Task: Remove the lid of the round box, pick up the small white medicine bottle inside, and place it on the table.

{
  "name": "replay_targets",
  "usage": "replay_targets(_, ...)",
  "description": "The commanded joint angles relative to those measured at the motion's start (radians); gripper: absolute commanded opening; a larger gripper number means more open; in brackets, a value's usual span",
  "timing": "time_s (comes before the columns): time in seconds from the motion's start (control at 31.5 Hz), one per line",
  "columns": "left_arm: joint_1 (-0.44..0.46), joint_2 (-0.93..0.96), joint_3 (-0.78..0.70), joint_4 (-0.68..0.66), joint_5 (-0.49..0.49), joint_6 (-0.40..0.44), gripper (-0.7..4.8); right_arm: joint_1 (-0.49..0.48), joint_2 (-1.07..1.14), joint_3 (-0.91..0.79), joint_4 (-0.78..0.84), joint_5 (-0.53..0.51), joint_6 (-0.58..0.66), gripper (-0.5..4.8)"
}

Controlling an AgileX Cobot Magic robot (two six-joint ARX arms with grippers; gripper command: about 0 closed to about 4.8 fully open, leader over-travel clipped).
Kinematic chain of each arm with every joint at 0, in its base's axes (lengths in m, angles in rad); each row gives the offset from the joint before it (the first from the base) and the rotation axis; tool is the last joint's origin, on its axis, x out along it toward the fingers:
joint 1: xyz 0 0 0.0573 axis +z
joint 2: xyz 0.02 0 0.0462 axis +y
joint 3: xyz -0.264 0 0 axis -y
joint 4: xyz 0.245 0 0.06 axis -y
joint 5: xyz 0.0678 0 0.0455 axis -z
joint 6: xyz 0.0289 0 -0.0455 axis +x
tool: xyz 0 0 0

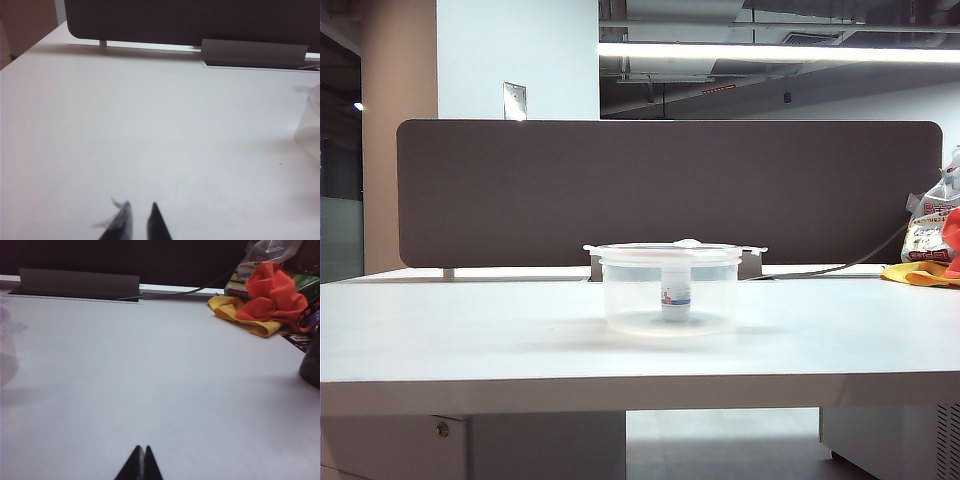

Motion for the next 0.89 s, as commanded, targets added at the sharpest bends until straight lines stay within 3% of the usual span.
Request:
replay_targets(0.03, 0.000, 0.000, 0.000, 0.023, 0.030, -0.003, 0.49, 0.000, 0.000, -0.004, 0.018, -0.005, 0.054, 0.00)
replay_targets(0.29, 0.000, 0.000, 0.000, 0.022, 0.055, -0.054, 0.54, 0.002, 0.000, -0.004, 0.043, -0.008, 0.055, 0.02)
replay_targets(0.48, 0.000, 0.000, 0.020, 0.033, 0.117, -0.164, 0.57, 0.002, 0.000, -0.004, 0.091, -0.086, 0.118, 0.87)
replay_targets(0.6, 0.000, 0.000, 0.079, 0.031, 0.164, -0.273, 0.57, 0.002, 0.000, 0.021, 0.106, -0.090, 0.282, 1.10)
replay_targets(0.67, 0.000, 0.002, 0.126, 0.031, 0.197, -0.318, 0.57, 0.002, 0.000, 0.052, 0.103, -0.087, 0.331, 1.64)
replay_targets(0.73, 0.000, 0.014, 0.184, 0.026, 0.226, -0.313, 0.56, 0.002, 0.000, 0.098, 0.102, -0.103, 0.341, 2.15)
replay_targets(0.89, 0.000, 0.126, 0.340, 0.012, 0.227, -0.312, 0.57, 0.003, 0.046, 0.247, 0.107, -0.106, 0.340, 2.46)
